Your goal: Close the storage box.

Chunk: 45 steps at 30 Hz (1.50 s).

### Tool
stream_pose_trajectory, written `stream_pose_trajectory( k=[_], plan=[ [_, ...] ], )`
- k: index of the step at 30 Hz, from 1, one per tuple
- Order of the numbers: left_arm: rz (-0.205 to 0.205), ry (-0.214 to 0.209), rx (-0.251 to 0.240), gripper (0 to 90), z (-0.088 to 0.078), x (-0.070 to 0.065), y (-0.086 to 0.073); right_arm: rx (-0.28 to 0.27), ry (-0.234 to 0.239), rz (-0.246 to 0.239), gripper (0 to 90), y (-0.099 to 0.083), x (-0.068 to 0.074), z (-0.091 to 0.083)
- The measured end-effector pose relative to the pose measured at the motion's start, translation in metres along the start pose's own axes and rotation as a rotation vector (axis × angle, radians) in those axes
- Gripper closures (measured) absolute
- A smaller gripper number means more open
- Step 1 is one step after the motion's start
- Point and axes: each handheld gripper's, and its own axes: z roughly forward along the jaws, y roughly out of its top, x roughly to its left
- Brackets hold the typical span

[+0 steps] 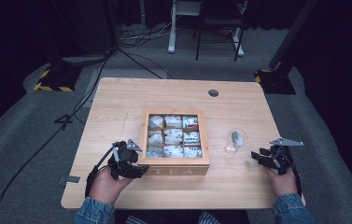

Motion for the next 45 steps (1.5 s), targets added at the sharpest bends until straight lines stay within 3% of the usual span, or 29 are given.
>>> stream_pose_trajectory(
  k=[3, 6, 19, 25, 35, 45],
  plan=[
    [-0.006, 0.013, 0.013, 44.5, 0.001, -0.001, -0.001, 0.001, 0.001, -0.001, 52.2, 0.000, 0.001, 0.001],
    [-0.005, 0.034, -0.021, 40.9, -0.005, -0.003, -0.002, -0.003, 0.001, -0.009, 52.0, 0.002, 0.001, 0.001],
    [-0.035, 0.070, -0.221, 39.6, -0.042, 0.007, -0.014, 0.001, -0.002, -0.022, 50.9, 0.008, 0.003, 0.010],
    [-0.091, 0.126, -0.256, 39.4, -0.052, 0.021, -0.024, 0.009, -0.015, -0.030, 50.0, 0.009, 0.005, 0.016],
    [-0.133, 0.229, -0.304, 41.1, -0.053, 0.057, -0.041, 0.011, -0.026, -0.043, 48.0, 0.005, 0.002, 0.019],
    [-0.263, 0.215, -0.286, 40.1, -0.035, 0.098, -0.054, 0.025, -0.045, -0.046, 46.8, 0.000, 0.000, 0.022]
  ],
)
